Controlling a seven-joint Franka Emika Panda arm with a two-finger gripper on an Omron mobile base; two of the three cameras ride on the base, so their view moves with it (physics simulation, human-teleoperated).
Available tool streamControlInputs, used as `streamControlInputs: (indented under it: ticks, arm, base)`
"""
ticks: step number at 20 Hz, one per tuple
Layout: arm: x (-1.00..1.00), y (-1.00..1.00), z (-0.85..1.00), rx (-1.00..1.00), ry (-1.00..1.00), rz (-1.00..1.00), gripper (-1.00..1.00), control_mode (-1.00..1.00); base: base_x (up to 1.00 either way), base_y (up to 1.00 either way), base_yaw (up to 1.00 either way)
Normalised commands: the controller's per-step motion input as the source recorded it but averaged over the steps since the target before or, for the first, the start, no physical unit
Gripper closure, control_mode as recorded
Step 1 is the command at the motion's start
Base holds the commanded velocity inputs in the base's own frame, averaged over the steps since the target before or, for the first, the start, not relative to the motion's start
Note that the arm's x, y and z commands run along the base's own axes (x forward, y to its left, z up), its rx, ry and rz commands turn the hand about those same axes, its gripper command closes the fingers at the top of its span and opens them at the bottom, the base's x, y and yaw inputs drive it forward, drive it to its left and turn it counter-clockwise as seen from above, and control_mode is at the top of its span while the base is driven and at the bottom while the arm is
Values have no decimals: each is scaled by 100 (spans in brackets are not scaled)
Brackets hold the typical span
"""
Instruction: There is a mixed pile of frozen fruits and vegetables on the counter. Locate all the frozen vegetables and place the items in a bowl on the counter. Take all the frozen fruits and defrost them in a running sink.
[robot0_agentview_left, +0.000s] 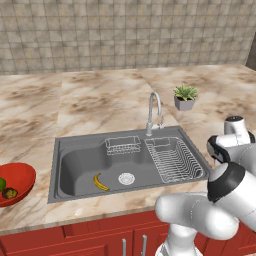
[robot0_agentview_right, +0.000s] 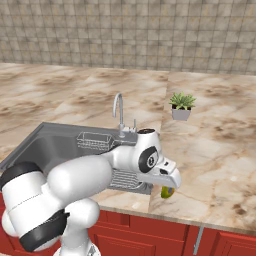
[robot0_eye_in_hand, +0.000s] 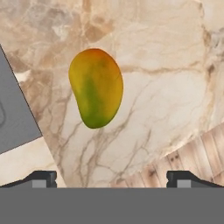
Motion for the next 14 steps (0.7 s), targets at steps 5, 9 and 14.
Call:
streamControlInputs:
  ticks: [5,9,14]
  arm:
    - [14,0,-12,0,0,0,-100,-100]
    - [28,-1,-10,0,0,0,-100,-100]
    - [31,-14,-9,0,0,0,-100,-100]
  base:
    - [0,0,0]
    - [0,0,0]
    - [0,0,0]
